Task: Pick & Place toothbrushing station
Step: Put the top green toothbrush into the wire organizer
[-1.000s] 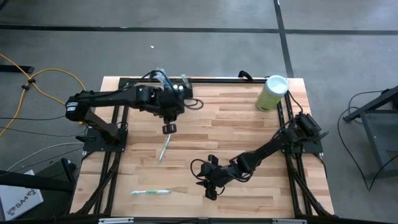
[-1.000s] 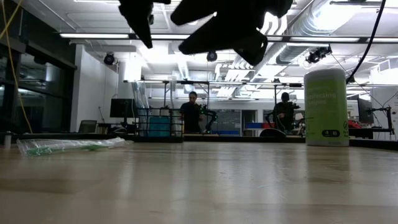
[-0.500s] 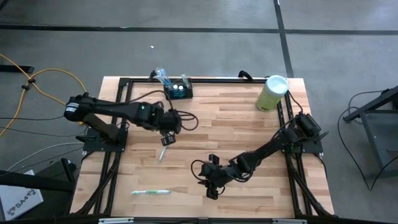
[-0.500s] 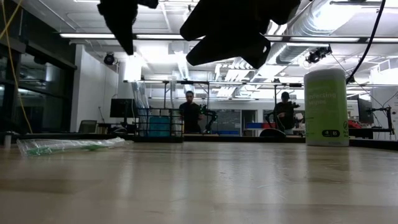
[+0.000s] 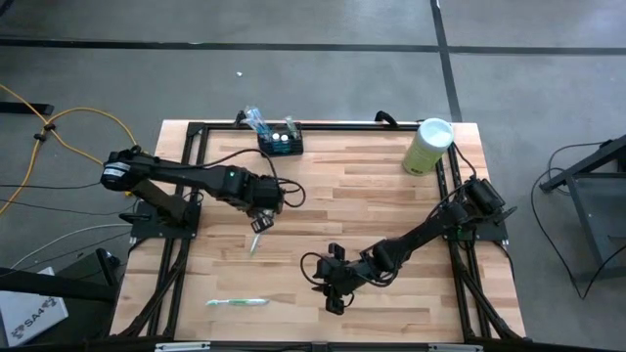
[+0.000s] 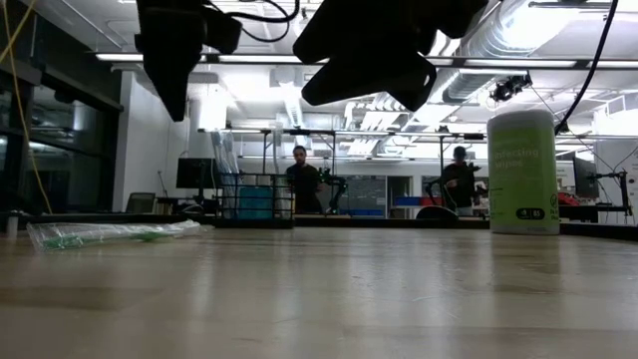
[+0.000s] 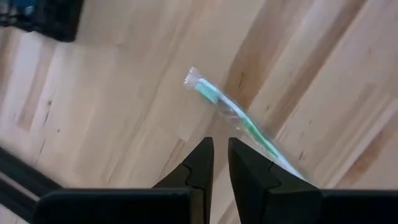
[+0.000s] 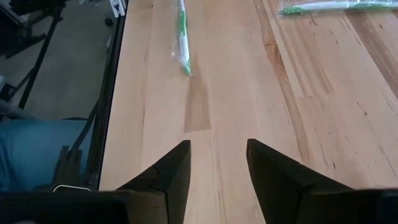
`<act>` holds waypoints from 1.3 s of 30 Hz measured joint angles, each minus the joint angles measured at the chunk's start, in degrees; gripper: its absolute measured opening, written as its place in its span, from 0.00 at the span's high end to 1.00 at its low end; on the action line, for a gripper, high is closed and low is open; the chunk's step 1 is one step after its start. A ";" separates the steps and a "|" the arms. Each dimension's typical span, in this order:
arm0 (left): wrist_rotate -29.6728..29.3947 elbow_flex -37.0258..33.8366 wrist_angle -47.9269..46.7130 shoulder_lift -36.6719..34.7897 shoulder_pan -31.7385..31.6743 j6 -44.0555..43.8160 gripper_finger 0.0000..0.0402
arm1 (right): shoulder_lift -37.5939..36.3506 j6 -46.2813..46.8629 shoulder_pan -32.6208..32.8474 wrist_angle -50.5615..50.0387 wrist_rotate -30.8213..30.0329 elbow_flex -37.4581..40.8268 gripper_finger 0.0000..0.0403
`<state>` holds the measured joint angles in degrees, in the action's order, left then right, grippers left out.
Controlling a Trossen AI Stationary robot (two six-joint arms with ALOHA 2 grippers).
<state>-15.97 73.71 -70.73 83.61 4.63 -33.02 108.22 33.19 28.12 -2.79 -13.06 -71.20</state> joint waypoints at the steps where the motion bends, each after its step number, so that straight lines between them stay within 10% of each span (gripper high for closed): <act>1: 1.09 0.00 0.18 0.00 -0.83 1.86 0.90 | 0.00 0.00 0.00 0.00 0.00 0.00 0.63; 17: 27.22 -1.39 2.02 0.62 -23.74 38.98 0.90 | 0.00 0.24 0.00 0.42 0.17 0.00 0.63; 39: 31.96 -9.12 13.97 0.61 -30.39 54.44 0.79 | 0.00 1.51 0.00 0.39 -0.28 0.00 0.63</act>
<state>15.99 64.59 -56.76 84.23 -25.76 21.43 108.22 34.70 28.12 -2.39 -13.34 -71.20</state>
